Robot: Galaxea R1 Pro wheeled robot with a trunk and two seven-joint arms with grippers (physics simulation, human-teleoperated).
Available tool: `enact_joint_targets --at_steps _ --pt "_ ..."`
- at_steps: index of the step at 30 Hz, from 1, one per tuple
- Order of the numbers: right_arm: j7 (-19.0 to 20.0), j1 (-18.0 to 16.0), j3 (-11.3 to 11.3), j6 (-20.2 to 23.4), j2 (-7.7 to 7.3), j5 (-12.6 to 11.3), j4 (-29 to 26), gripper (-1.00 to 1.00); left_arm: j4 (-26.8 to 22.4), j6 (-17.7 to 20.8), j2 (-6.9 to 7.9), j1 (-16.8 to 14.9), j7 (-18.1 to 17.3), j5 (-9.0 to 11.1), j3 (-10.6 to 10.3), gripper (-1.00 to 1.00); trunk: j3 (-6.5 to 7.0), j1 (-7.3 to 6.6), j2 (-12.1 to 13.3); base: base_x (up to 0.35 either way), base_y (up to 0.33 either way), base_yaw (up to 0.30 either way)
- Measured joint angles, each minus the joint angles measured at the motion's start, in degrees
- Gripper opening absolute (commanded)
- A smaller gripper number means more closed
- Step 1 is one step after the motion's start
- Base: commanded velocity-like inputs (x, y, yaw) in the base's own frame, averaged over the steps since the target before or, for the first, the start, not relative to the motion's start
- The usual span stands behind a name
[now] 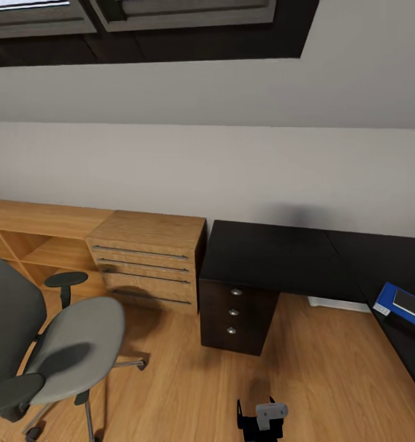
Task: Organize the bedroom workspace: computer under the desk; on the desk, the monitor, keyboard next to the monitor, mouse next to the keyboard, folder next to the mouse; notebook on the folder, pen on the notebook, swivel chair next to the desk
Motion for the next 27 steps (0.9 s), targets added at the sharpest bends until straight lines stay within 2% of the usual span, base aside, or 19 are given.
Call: enact_joint_targets --at_steps 17,27 --pt "-0.05 0.0 -0.19 0.16 -0.27 -0.28 -0.05 1.0 0.57 0.05 0.29 0.01 0.48 -0.02 0.22 1.0 1.16 0.0 0.0 -0.001 0.0 0.203" --pt "-0.05 -0.01 -0.26 0.14 -0.51 -0.35 1.06 1.0 15.81 -0.01 0.34 0.0 0.26 0.23 0.31 1.0 1.73 0.0 0.0 0.0 0.0 0.229"
